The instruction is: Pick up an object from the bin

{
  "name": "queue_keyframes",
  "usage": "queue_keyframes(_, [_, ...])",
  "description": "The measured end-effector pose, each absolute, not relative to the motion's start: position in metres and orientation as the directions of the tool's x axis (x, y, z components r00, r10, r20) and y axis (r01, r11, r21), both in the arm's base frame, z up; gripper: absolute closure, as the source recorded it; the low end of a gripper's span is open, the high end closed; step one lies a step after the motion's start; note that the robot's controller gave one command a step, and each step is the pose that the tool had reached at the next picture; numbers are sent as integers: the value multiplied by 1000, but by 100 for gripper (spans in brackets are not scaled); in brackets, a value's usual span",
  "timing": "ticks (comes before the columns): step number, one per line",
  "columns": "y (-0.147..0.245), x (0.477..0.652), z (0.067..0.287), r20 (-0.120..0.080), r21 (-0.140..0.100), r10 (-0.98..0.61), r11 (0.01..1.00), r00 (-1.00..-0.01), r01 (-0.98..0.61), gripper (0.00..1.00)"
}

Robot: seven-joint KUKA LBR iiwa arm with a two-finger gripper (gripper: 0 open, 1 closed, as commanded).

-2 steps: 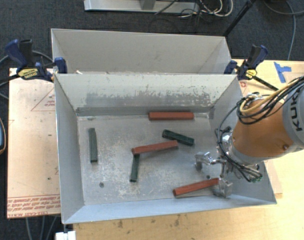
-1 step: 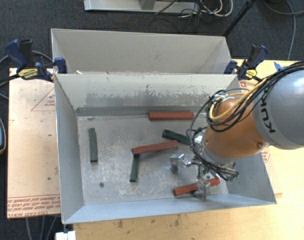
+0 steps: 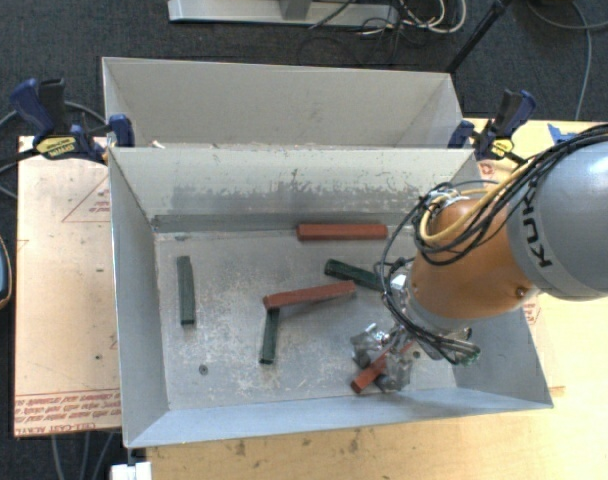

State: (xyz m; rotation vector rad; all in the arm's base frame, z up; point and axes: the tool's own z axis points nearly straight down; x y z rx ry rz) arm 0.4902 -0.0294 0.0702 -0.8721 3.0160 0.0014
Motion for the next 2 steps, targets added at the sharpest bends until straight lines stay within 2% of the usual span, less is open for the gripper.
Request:
queue_keyframes(1, [-32,495,198,-8,-5,-542,840,-840,-542,100])
queue_keyframes(2, [-16,524,261,-10,-5,-626,780,-780,-626,100])
